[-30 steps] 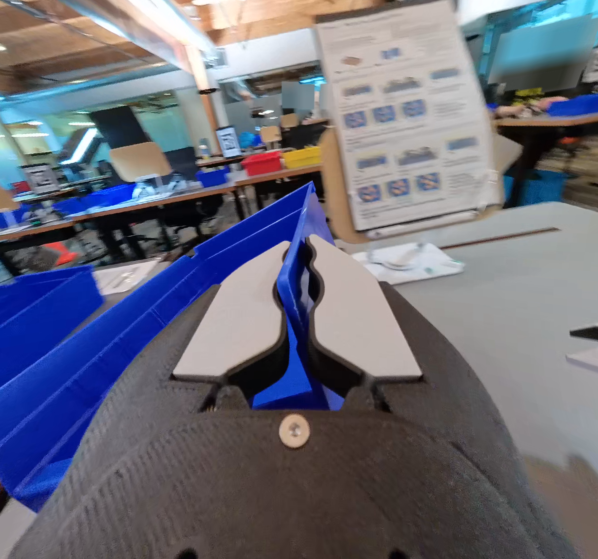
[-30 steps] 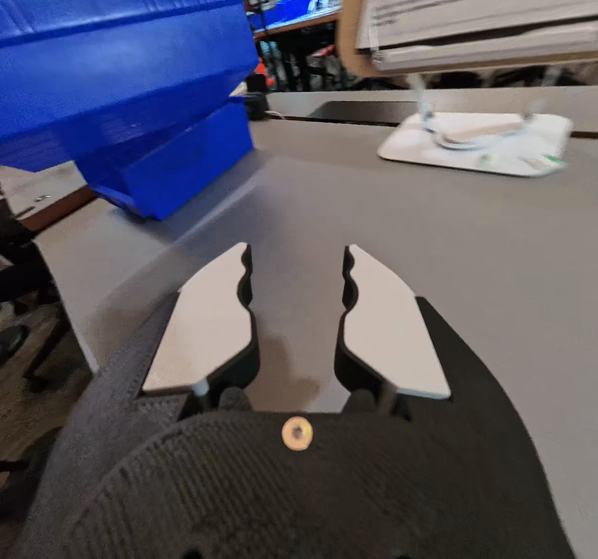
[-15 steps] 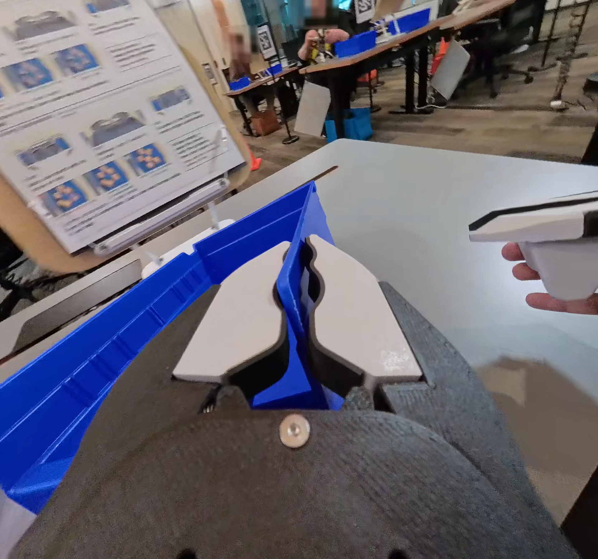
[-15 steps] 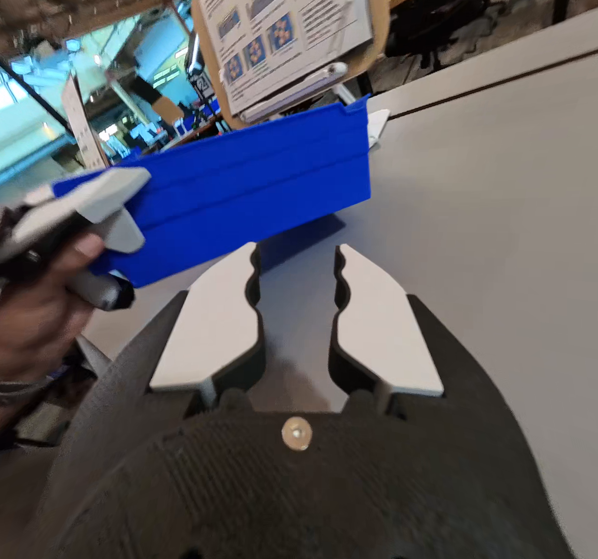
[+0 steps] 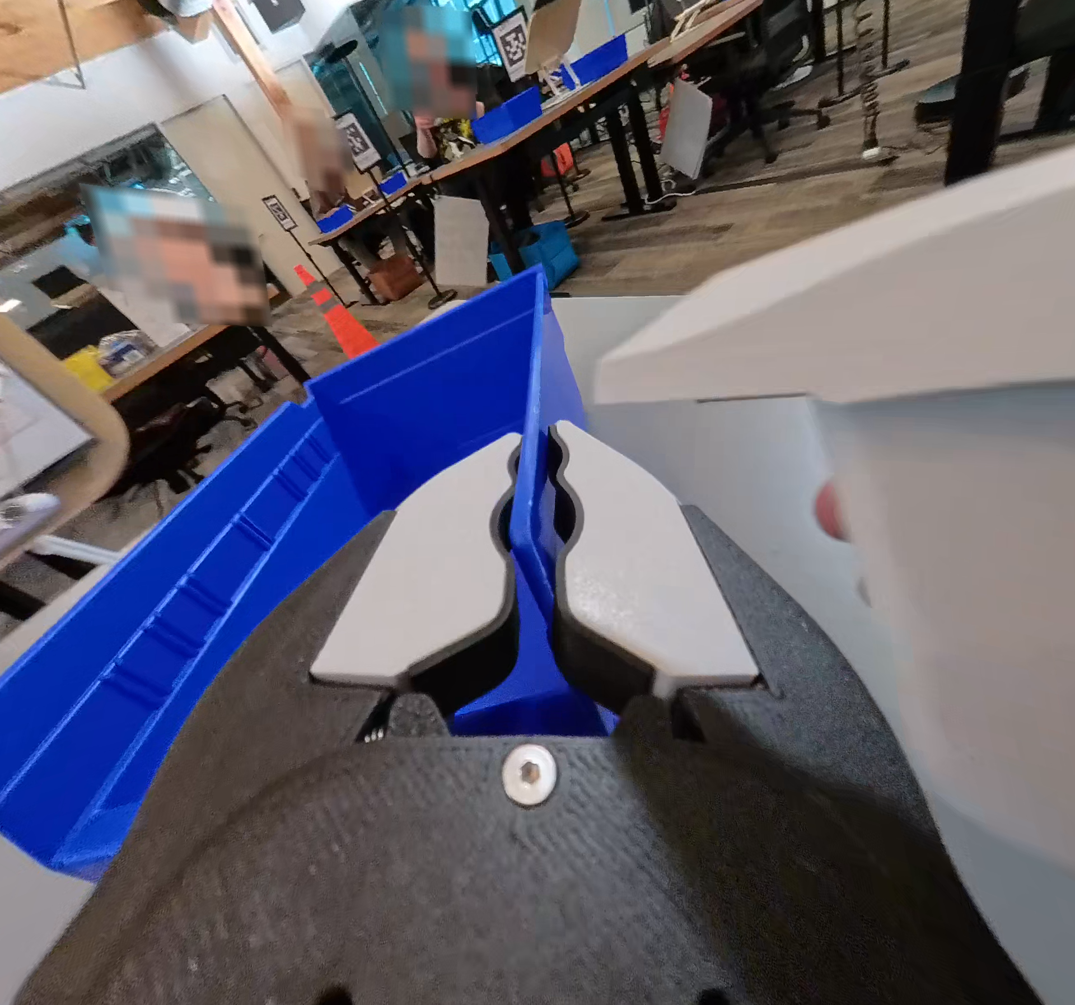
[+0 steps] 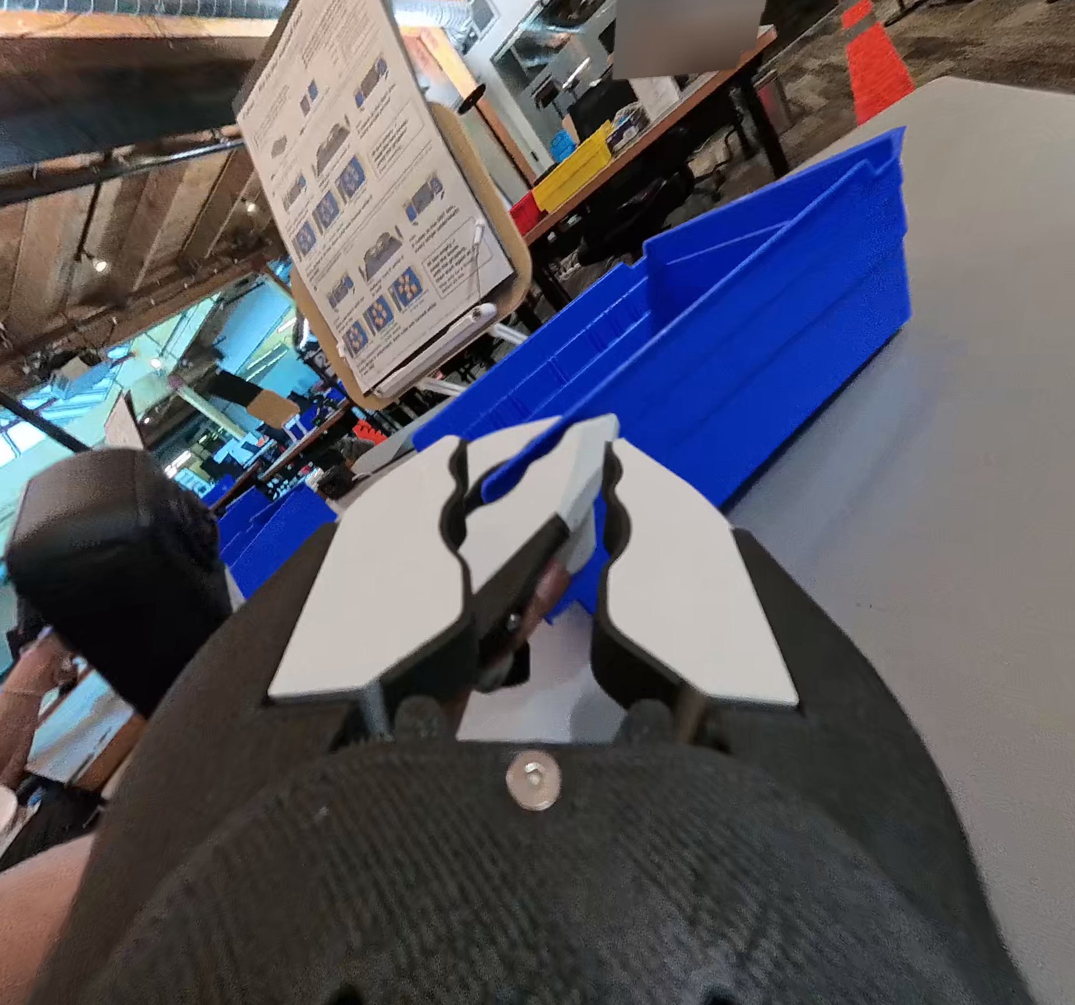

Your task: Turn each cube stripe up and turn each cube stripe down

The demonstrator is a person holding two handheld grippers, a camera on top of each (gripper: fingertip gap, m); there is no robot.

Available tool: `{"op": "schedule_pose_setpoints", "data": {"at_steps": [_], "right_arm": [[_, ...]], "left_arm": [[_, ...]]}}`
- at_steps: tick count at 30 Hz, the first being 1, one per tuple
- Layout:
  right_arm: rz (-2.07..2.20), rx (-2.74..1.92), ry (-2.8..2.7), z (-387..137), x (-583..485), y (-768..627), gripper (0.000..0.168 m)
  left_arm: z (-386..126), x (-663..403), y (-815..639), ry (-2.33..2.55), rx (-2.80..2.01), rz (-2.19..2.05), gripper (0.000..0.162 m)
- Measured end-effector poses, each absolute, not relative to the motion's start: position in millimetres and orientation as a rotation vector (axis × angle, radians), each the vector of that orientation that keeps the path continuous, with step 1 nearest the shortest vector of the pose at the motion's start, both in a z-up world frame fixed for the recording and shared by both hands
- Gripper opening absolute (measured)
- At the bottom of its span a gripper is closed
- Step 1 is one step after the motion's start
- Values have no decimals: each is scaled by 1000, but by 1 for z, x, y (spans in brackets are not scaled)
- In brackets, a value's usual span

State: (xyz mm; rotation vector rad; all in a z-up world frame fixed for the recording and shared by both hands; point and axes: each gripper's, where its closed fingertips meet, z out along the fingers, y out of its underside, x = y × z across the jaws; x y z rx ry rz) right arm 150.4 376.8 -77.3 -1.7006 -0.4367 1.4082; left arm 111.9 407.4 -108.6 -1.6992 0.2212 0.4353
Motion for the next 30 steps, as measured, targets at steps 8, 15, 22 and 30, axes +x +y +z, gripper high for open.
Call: {"op": "schedule_pose_setpoints", "data": {"at_steps": [8,15,22,30], "right_arm": [[1614,-1663,-221,-72,165,397,45],[1534,-1664,-300,-75,161,395,62],[1204,-1725,-514,-96,144,386,68],[680,-1676,-570,-98,134,386,89]], "left_arm": [[-137,161,413,286,-1777,181,5],[-103,172,364,349,-1678,-22,12],[-81,88,277,185,-1729,-121,28],[-86,-103,180,-149,-1755,190,32]]}}
